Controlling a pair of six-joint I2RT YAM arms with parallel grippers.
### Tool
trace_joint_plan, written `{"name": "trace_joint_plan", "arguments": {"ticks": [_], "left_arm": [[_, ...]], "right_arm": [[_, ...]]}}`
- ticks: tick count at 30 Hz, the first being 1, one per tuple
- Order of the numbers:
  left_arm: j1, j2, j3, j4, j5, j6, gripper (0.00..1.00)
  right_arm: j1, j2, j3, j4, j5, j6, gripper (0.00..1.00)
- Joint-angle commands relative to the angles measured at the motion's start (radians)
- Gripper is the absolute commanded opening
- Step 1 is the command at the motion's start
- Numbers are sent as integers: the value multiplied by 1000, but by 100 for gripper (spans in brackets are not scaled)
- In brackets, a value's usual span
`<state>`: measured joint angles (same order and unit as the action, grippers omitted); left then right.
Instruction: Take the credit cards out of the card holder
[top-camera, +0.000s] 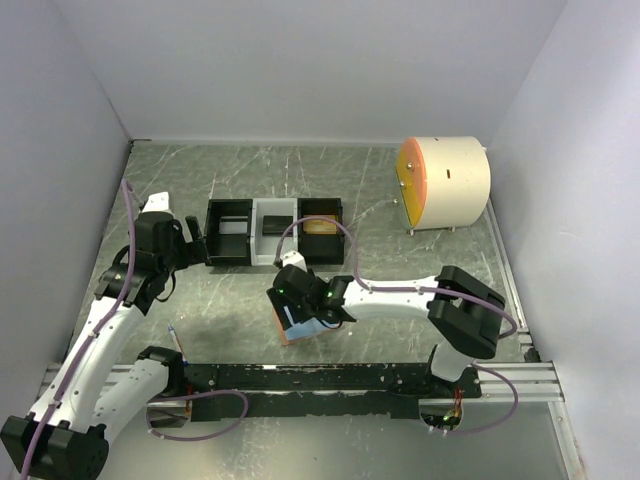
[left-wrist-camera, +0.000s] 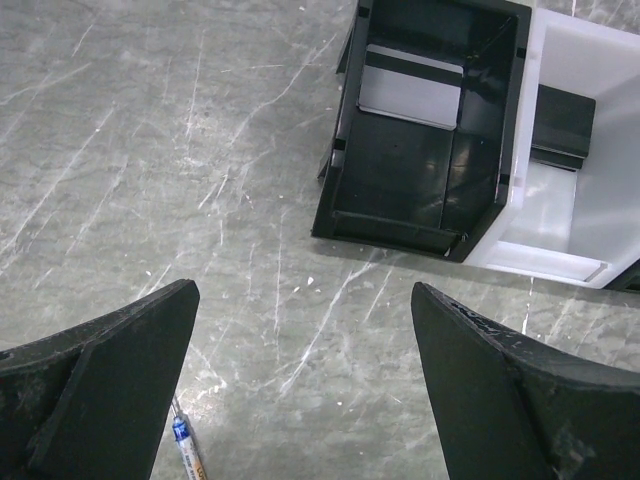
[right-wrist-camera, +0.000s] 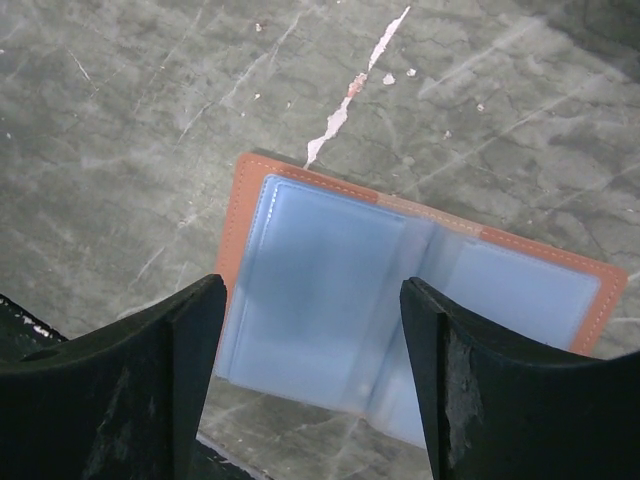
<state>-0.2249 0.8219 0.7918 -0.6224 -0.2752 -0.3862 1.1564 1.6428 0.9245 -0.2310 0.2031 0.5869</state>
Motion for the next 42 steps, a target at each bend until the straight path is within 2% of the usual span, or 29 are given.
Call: {"name": "trace_joint_plan", "arguments": {"ticks": [1, 7, 9, 15, 21, 24, 26, 27, 28, 30, 33, 35, 38, 42], "left_arm": [[5, -7, 5, 25, 30, 23, 100], [5, 6, 13, 12, 28, 21, 100], [5, 4, 12, 12, 29, 21, 100], [5, 0, 8, 19, 33, 23, 100], [4, 5, 8, 16, 36, 23, 100], [5, 6, 9, 16, 36, 23, 99], [5, 5, 7, 16, 36, 23, 99], [5, 4, 7, 18, 39, 23, 99], [5, 3, 6, 19, 42, 24, 99], [6, 4, 4, 22, 45, 24, 99], [6, 8, 6, 23, 47, 24, 99], [5, 11, 7, 20, 47, 24, 99], [5, 11, 8, 20, 45, 24, 99], [6, 8, 7, 20, 44, 24, 99]], "right_arm": [[15, 52, 39, -31, 40, -6, 72], [27, 130, 52, -105, 137, 46, 73], [27, 142, 38, -99, 136, 53, 71], [27, 178, 31, -89, 119, 68, 49], [26, 167, 14, -56, 95, 69, 40], [22, 156, 8, -35, 73, 59, 32], [12, 144, -7, -3, 37, 60, 22], [4, 135, -17, 14, 14, 62, 20], [-1, 129, -21, 29, -3, 62, 21], [-2, 128, -10, 14, -4, 63, 34], [-3, 128, 6, 3, -5, 49, 40], [-1, 121, 5, 7, -15, 38, 51], [2, 120, 8, -2, -20, 20, 63], [20, 140, 27, -33, 6, -4, 68]]}}
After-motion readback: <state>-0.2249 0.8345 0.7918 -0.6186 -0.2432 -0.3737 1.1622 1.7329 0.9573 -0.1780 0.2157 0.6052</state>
